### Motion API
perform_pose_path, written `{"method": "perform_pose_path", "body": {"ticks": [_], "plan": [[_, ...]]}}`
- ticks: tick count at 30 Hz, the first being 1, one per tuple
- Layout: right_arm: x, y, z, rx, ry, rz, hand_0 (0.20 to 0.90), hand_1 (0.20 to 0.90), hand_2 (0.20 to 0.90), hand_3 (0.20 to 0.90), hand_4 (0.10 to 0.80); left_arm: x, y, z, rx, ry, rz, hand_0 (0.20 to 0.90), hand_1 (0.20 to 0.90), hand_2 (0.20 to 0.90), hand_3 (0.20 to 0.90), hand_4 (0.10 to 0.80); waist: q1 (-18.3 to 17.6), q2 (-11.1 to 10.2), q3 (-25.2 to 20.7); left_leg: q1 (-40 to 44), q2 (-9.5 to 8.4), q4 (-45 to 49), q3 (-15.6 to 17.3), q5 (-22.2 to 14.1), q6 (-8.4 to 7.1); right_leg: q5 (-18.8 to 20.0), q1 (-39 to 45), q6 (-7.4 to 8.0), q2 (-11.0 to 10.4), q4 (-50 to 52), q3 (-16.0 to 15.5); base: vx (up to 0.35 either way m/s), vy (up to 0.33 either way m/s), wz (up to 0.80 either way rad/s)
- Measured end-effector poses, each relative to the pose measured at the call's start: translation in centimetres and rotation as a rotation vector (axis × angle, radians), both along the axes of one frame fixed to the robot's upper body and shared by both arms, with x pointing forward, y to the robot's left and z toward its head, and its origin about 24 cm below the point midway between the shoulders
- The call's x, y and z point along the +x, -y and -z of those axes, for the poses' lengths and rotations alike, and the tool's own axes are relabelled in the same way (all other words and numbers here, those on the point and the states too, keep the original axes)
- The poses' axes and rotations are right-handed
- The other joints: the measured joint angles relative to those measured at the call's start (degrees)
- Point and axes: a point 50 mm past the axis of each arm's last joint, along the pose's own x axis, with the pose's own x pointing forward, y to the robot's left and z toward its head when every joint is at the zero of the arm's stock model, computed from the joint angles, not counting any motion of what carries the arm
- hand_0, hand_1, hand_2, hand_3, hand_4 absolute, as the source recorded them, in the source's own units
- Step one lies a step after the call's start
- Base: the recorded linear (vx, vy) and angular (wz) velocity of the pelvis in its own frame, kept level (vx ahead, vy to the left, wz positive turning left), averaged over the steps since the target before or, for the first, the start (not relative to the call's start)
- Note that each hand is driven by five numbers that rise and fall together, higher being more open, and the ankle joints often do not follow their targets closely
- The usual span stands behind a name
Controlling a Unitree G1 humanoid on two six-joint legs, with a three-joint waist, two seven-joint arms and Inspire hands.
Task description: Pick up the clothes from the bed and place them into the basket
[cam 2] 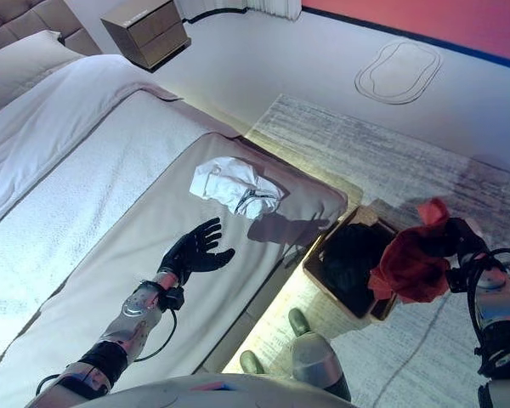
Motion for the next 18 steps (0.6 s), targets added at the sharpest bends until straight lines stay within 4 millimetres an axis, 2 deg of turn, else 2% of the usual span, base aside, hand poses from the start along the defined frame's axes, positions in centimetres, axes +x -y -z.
{"method": "perform_pose_path", "body": {"ticks": [5,6,7,12,18], "plan": [[0.67,-0.33,-0.32,-0.003,0.009,-0.015,0.3,0.3,0.3,0.2,0.1,0.14,0.39,-0.04,-0.012,0.004,0.002,0.9,0.9,0.9,0.9,0.8,0.6,0.2,0.1,-0.1,0.14,0.0,-0.4,0.0,0.0,0.0,0.0,-0.02,0.1,0.0,-0.2,-0.006,-0.006,0.02],[0.85,-0.48,-0.34,-0.005,0.008,-0.023,0.688,0.688,0.688,0.653,0.553,0.16,0.4,-0.05,-0.012,0.004,0.003,0.9,0.9,0.9,0.9,0.8,0.7,0.2,0.1,-0.1,0.15,-0.1,-0.4,0.0,0.0,0.0,0.0,0.02,0.1,0.0,-0.2,0.0,0.0,0.0],[0.91,-0.56,-0.31,-0.006,0.006,-0.026,0.9,0.9,0.9,0.9,0.8,0.2,0.42,-0.08,-0.012,0.006,0.004,0.9,0.9,0.9,0.9,0.8,1.0,0.2,0.1,-0.2,0.15,-0.1,-0.4,0.0,0.0,-0.2,0.0,0.24,0.0,0.0,-0.3,0.0,0.0,0.0],[0.34,0.03,0.31,-0.002,-0.024,0.008,0.9,0.9,0.9,0.9,0.8,0.34,0.45,-0.19,-0.013,0.011,0.006,0.9,0.9,0.9,0.9,0.8,2.5,0.1,0.1,-0.7,0.08,-0.1,-0.6,0.0,0.0,-0.2,-0.5,0.25,-0.1,0.0,-0.6,-0.004,-0.003,0.01],[0.39,-0.24,0.62,-0.002,-0.023,0.012,0.9,0.9,0.9,0.9,0.8,0.33,0.51,-0.19,-0.016,0.01,0.017,0.9,0.9,0.9,0.9,0.8,2.8,0.1,0.2,-1.0,0.06,0.0,-0.8,0.0,-0.01,-0.2,-0.6,0.19,-0.1,0.0,-0.8,0.0,0.0,0.0]]}}
